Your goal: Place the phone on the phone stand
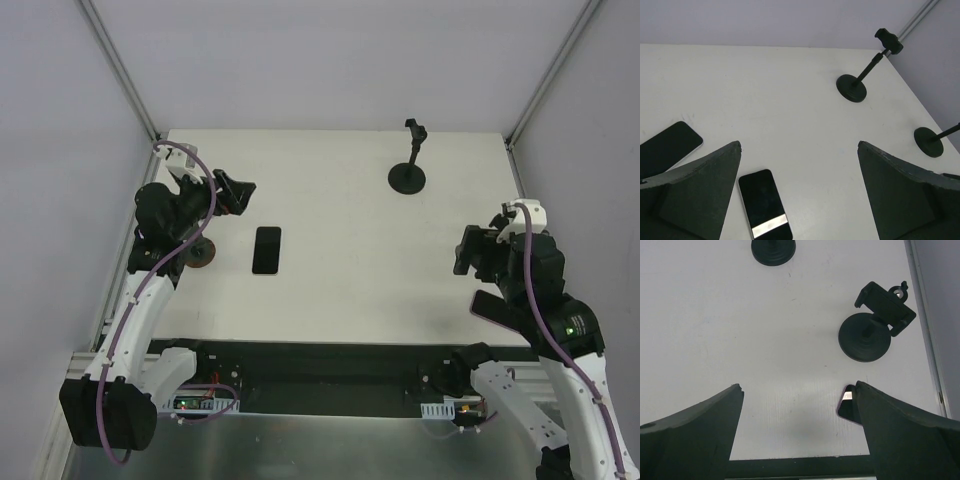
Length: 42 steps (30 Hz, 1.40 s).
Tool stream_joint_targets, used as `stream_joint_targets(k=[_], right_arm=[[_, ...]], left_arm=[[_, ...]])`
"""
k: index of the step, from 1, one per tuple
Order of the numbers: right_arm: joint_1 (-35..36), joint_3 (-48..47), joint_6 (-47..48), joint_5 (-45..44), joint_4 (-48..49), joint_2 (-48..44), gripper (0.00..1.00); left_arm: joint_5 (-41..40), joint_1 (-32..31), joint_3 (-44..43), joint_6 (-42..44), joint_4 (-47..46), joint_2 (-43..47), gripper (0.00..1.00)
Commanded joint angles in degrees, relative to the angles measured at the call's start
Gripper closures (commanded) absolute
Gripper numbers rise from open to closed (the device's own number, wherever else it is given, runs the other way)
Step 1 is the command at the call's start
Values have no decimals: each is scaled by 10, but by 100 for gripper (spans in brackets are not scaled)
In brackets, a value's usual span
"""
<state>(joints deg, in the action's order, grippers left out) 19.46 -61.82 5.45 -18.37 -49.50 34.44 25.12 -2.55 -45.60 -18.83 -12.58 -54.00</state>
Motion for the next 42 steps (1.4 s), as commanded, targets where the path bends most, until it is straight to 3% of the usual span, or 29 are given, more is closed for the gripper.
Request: stream_joint_targets(k=[1, 5, 10, 16, 22, 26, 29, 32, 36, 40, 42], right_arm=[[-4, 4, -16, 44, 49, 27, 4], [-3, -15, -5, 140, 103, 61, 4], [-5, -33, -42, 154, 163, 141, 4], [-21, -60, -94, 138, 273, 266, 4], [-77, -87, -137, 164, 405, 406, 4], [-93, -192, -126, 166, 416, 548, 1], [-104, -261, -131, 198, 377, 632, 13], [-104, -337, -128, 205, 360, 686, 15], [-104, -387, -130, 150, 343, 732, 22], [-104, -445, -121, 126, 320, 767, 41], [-105, -469, -115, 122, 292, 788, 41]], left_arm=[[31, 2, -26, -12, -25, -4, 1], [3, -6, -68, -62, 31, -18, 1], [55, -6, -149, -76, 89, -32, 1], [18, -11, -93, 33, 95, -8, 1], [40, -19, -73, 41, 97, -11, 1], [32, -22, -65, 40, 98, -4, 1], [32, -22, -64, 39, 98, -5, 1], [42, -21, -64, 34, 97, -7, 1], [54, -22, -65, 27, 96, -10, 1], [53, -22, -64, 16, 95, -18, 2], [55, -21, -64, 15, 94, -21, 2]])
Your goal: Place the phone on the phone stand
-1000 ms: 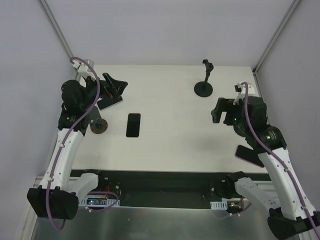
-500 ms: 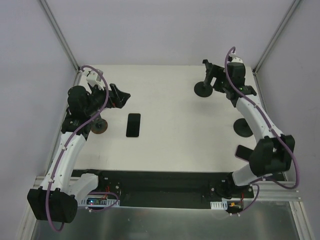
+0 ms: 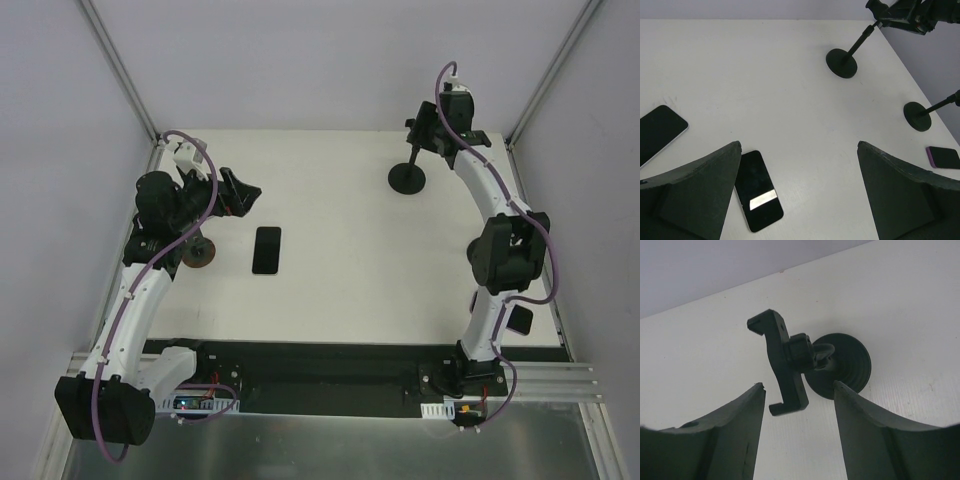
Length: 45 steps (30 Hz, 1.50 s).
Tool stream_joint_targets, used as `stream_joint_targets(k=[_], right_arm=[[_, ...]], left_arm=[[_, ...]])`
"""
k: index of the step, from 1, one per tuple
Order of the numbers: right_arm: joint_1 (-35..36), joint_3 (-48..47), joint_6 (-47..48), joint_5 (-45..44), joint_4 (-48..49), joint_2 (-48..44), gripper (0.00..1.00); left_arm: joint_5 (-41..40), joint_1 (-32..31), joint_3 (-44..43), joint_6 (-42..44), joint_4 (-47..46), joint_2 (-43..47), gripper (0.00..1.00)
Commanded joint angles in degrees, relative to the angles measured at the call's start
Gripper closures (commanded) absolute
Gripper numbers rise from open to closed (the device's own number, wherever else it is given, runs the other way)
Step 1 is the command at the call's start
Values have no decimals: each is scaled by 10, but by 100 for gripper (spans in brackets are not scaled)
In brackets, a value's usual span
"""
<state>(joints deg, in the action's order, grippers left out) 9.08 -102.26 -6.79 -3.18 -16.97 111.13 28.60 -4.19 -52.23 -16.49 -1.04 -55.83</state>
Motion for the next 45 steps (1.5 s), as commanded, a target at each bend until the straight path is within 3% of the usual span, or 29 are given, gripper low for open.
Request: stream_joint_targets(k=[1, 9, 18, 26, 30, 38, 45], right_arm=[[0, -71, 12, -29, -38, 25, 43], [-1, -116, 37, -23, -62, 48, 55], [0, -137, 41, -21, -89, 64, 57], [3, -141, 63, 23, -105, 50, 81], [13, -121, 106, 56, -107, 18, 99], [35, -37, 179, 186, -144, -79, 99], [94, 100, 227, 251, -182, -165, 99]], left_arm=[[22, -5, 2, -9, -20, -3, 2], [22, -6, 3, -7, -20, -8, 3], [15, -5, 6, -4, -20, -9, 3], [18, -5, 5, -9, -20, -8, 3], [15, -6, 6, -8, -20, -8, 3], [19, -6, 7, -10, -20, -17, 3], [29, -11, 5, -11, -20, -34, 4]])
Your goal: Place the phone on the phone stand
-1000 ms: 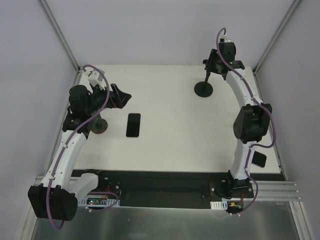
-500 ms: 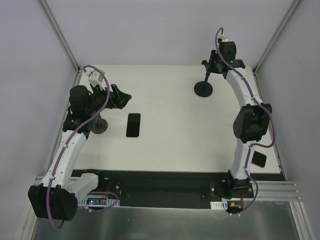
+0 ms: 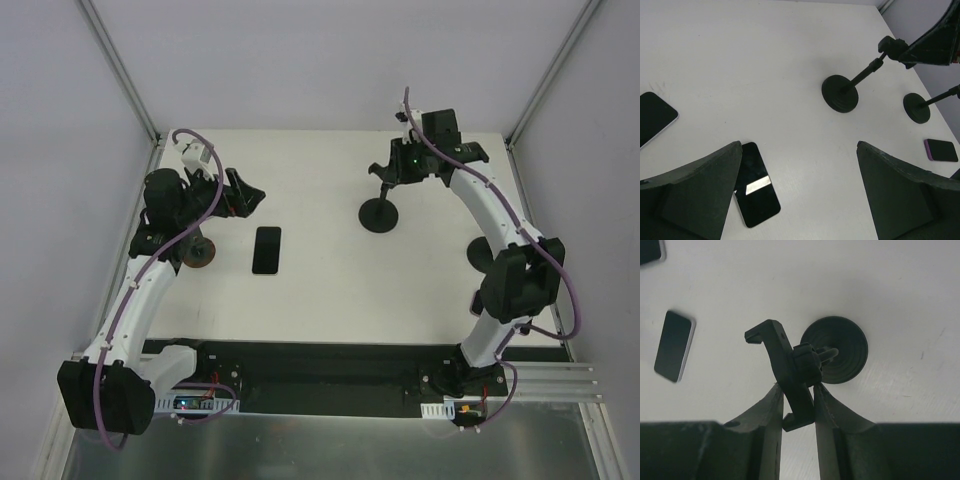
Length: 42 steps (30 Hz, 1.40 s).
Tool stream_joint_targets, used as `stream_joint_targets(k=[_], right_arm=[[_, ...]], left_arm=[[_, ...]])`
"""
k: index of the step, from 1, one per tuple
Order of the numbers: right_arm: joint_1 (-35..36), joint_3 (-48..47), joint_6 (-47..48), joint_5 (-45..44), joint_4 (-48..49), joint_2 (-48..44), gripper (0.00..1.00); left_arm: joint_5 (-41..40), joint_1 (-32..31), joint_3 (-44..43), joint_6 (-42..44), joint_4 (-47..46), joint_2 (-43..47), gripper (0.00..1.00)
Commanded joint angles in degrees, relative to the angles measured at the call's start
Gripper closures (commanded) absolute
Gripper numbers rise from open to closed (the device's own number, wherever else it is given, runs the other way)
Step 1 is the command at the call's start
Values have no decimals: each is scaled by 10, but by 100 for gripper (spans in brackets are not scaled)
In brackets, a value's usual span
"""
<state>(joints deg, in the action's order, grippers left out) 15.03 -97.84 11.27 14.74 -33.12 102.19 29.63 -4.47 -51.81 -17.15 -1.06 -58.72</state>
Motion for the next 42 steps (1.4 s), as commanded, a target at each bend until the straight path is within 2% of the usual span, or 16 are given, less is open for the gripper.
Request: stream_joint_targets(k=[1, 3, 8, 12, 15, 18, 20, 21, 25, 27, 30, 34, 39, 40, 42], right_arm=[[43, 85, 59, 73, -27, -96, 99], [70, 116, 79, 74, -30, -118, 99], [112, 196, 128, 110, -21, -177, 99], [148, 212, 151, 92, -39, -195, 99], [160, 220, 168, 108, -56, -201, 96], [171, 242, 169, 114, -41, -215, 97], [178, 253, 175, 121, -38, -220, 99], [180, 259, 176, 122, -35, -226, 99], [191, 276, 190, 139, -33, -237, 99], [193, 278, 196, 157, -30, -241, 99], [193, 273, 202, 167, -24, -244, 99], [192, 238, 219, 181, -45, -230, 99], [192, 213, 204, 220, -54, -219, 99], [192, 211, 200, 227, -55, -219, 96], [193, 203, 189, 230, -68, -211, 67]], left_arm=[[-2, -12, 2, -4, -19, -9, 5], [-27, -24, 0, 3, -17, -15, 6], [-89, -32, -47, 3, 66, -68, 9], [-99, -47, -79, -3, 119, -84, 1], [-89, -57, -115, -6, 202, -90, 1], [-125, -65, -81, -8, 224, -56, 2], [-137, -71, -40, -3, 229, -26, 11], [-139, -73, -30, 6, 241, -20, 12], [-182, -106, 9, 12, 271, 8, 13], [-210, -121, 28, 9, 272, 11, 11], [-247, -149, 29, 11, 272, -12, 9], [-262, -170, 2, 10, 298, -102, 3], [-293, -194, -24, 18, 327, -176, 2], [-307, -196, -24, 20, 327, -183, 2], [-306, -197, -26, 24, 329, -200, 2]])
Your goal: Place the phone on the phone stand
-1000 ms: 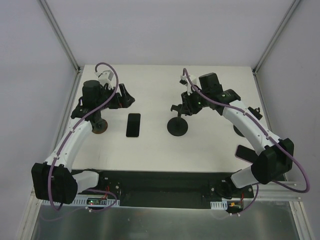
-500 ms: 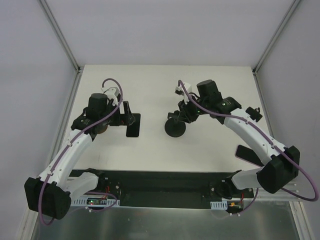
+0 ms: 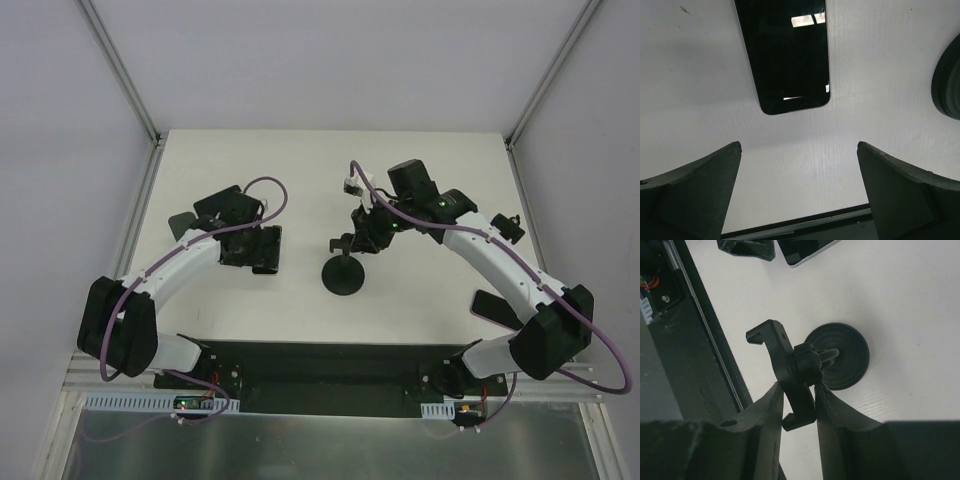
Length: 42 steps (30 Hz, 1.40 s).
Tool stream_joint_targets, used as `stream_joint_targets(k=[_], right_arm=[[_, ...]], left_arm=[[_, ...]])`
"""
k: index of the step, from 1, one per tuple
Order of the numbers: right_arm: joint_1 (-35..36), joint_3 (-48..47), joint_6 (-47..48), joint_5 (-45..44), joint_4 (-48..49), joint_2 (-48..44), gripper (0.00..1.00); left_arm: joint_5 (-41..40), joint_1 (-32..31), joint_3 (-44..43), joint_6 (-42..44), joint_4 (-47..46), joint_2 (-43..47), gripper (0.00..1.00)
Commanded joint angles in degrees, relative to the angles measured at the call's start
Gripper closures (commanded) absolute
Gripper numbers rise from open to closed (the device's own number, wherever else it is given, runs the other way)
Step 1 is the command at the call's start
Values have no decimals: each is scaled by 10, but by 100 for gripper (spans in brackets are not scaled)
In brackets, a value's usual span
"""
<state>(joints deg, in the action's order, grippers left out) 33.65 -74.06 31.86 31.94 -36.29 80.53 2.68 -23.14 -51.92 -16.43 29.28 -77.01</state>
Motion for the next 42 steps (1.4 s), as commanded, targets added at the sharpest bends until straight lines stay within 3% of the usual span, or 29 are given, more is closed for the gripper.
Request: stream_joint_targets(k=[1, 2, 5, 8, 14, 22, 30, 37, 42], right_arm=[[6, -41, -26, 49, -39, 8, 56], [8, -42, -33, 39, -40, 7, 38], [13, -33, -69, -14, -30, -10, 10], [18, -8, -108, -35, -4, -43, 0], [19, 66, -186, -110, 32, -141, 4], [19, 153, -232, -143, 65, -270, 4], [19, 205, -250, -180, 61, -321, 4], [19, 220, -284, -214, 55, -323, 4], [19, 218, -303, -247, 33, -328, 4]], left_arm=[[-40, -11, -27, 17, 25, -24, 2], [-43, -11, -29, 17, 25, -31, 2], [-51, -12, -43, 17, 25, -60, 1], [-48, -16, -70, 23, 28, -93, 1], [-63, -16, -159, 39, 53, -177, 1], [-84, -15, -286, 61, 119, -314, 1], [-94, -16, -288, 46, 125, -351, 1], [-12, 1, -281, 55, 119, -365, 1], [-23, 2, -282, 60, 119, -379, 3]])
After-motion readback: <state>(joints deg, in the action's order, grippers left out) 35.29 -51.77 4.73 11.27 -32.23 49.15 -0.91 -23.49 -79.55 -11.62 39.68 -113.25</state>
